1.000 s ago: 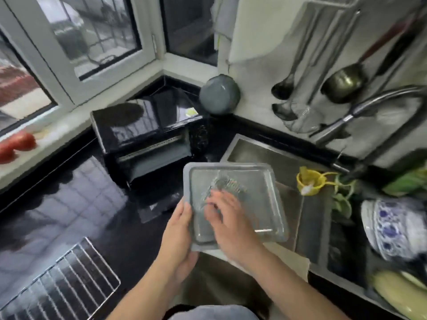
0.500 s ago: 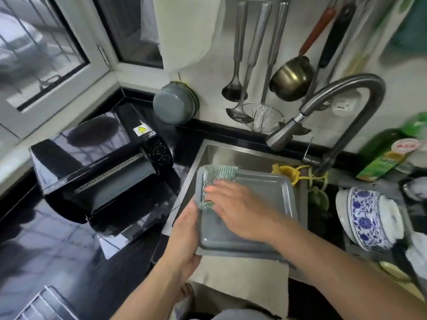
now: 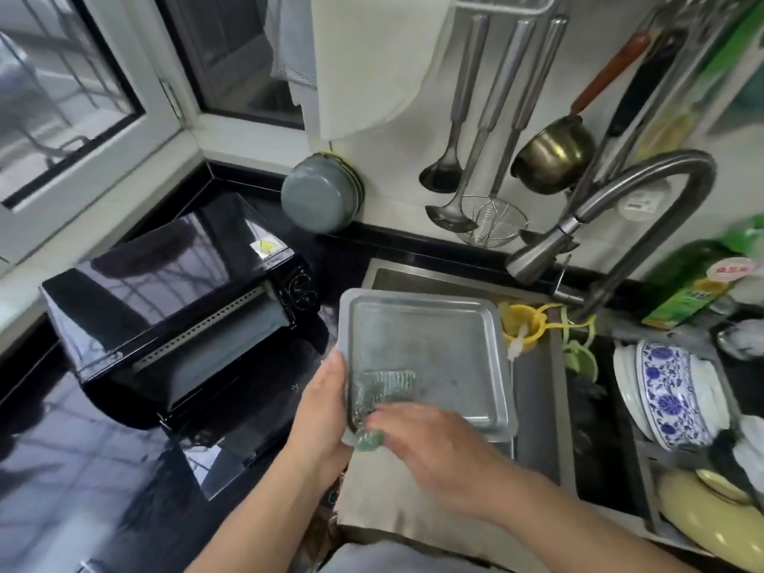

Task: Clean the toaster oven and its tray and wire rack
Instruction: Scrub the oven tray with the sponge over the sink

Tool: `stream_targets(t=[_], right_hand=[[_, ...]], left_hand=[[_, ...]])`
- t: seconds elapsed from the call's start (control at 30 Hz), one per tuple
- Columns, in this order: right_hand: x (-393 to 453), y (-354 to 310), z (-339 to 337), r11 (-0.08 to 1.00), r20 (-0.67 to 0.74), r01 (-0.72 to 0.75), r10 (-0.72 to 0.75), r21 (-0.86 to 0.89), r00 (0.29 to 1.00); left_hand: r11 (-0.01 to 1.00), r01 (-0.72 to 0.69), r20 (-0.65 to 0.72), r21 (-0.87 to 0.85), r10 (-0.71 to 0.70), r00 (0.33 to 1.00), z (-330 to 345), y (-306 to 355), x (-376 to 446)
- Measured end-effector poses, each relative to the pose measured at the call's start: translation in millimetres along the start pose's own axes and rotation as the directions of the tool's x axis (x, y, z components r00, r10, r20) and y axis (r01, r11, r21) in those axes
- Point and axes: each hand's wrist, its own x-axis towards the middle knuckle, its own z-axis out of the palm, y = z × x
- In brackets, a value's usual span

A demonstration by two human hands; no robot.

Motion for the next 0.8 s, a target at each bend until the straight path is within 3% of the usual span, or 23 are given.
stream_targets(t=[0.07, 0.13, 0.23, 0.27, 0.3, 0.33, 0.4, 0.47, 0.53, 0.6, 0.7, 0.8], right_hand=[[4.7, 5.1, -16.4, 0.974, -0.091, -0.211, 0.218, 0.082, 0.972], [-1.0, 8.7, -32.5, 0.875, -0.221, -0.395, 0.459, 0.28, 0.861], [-18.5, 9.1, -54.1, 0.789, -0.498, -0.397, 0.608, 0.47, 0.619], [-21.4, 5.3, -57.6, 0.81, -0.559, -0.372, 0.583, 0.453, 0.59], [-20.5, 0.6, -57.3, 0.836, -0.576, -0.336, 0.544, 0.433, 0.611], [-16.6, -6.1, -53.8, 0.86, -0.544, -0.302, 0.498, 0.412, 0.676], [-9.0, -20.5, -36.1, 0.918, -0.353, -0.276, 0.368, 0.284, 0.86], [-3.1, -25.9, -13.4, 0.972, -0.109, -0.218, 0.227, 0.09, 0.968], [7.4, -19.9, -11.2, 0.983, -0.028, -0.184, 0.185, 0.009, 0.982], [23.6, -12.1, -26.2, 0.981, -0.042, -0.193, 0.194, 0.024, 0.98], [46.9, -4.3, -49.1, 0.978, -0.112, -0.201, 0.206, 0.052, 0.972], [29.9, -10.6, -44.2, 0.987, -0.059, -0.135, 0.14, 0.092, 0.988]], left_hand=[[1.0, -0.031, 0.041, -0.003, 0.031, 0.999, 0.1, 0.9, 0.3], [0.998, -0.067, 0.047, -0.021, 0.068, 0.997, 0.9, 4.2, -0.3], [0.994, -0.104, 0.041, -0.013, 0.105, 0.994, 6.9, 10.8, 0.7], [0.994, -0.11, 0.031, -0.014, 0.11, 0.993, 10.2, 11.2, 1.2], [0.994, -0.11, 0.016, -0.017, 0.11, 0.994, 14.2, 10.6, 1.1], [0.994, -0.104, 0.007, -0.022, 0.104, 0.995, 18.0, 9.1, 1.1], [0.996, -0.07, -0.012, -0.047, 0.07, 0.998, 25.7, 3.9, 0.4], [0.994, -0.006, -0.043, -0.108, 0.002, 0.999, 33.0, 1.9, -3.0], [0.989, 0.052, -0.044, -0.135, -0.058, 0.997, 37.0, -0.6, -5.7], [0.99, 0.071, -0.003, -0.122, -0.072, 0.997, 42.4, -3.9, -7.9], [0.998, 0.032, 0.027, -0.05, -0.031, 0.999, 52.1, -5.5, -9.9], [1.0, -0.012, 0.034, -0.02, 0.013, 0.999, 49.8, 6.6, -7.9]])
